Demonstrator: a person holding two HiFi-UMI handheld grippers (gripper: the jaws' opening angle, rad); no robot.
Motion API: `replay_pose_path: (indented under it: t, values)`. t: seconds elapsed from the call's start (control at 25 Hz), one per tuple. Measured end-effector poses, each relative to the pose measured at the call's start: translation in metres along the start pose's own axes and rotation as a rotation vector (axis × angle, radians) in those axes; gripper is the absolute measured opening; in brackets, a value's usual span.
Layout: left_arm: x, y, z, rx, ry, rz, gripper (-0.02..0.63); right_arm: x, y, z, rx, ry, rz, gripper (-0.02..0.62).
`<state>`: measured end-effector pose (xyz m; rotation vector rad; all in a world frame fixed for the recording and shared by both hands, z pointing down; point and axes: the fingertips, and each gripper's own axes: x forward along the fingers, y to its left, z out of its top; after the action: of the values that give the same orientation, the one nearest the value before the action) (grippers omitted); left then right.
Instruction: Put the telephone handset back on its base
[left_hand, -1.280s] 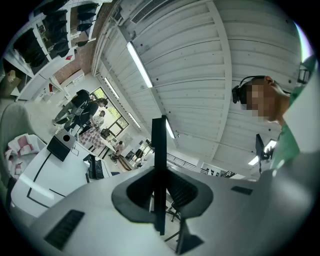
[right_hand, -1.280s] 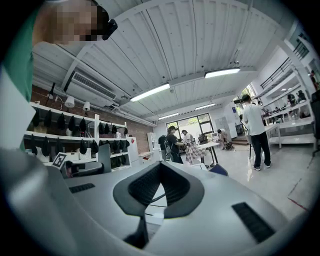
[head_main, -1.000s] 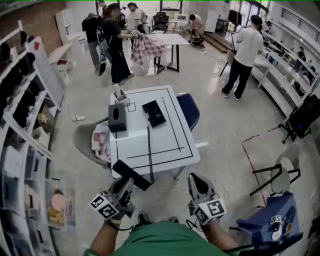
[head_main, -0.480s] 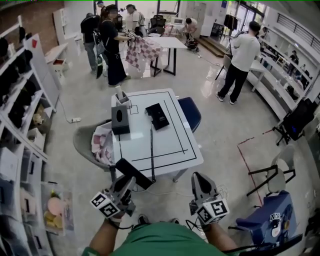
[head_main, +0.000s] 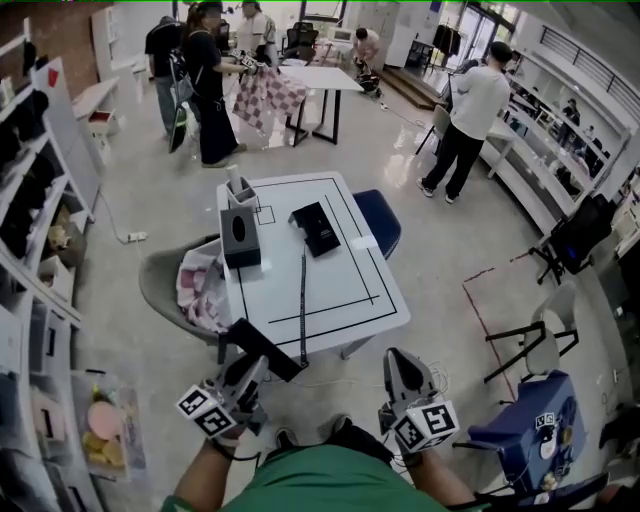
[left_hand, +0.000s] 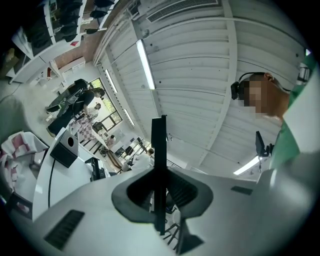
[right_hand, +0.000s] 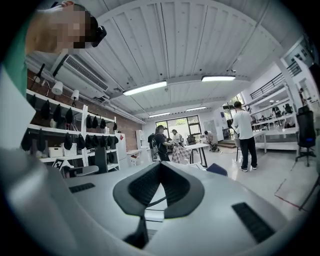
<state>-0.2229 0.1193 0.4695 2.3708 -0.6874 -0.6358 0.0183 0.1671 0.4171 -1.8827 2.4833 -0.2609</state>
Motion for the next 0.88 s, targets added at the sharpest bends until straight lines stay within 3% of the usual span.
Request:
replay_pose_path:
  t: [0.48,0.88]
  values:
    - [0.019,0.028,0.015,-0.003,-0.009,0.016,0.081,0.044,-0.008,-0.001,0.0,0.015,0.023,0.023]
    - [0.072,0.042,0.016,0.025,-0.016,0.071,0.081,0.095,-0.063,0.009,0.04,-0.01,0.086,0.022]
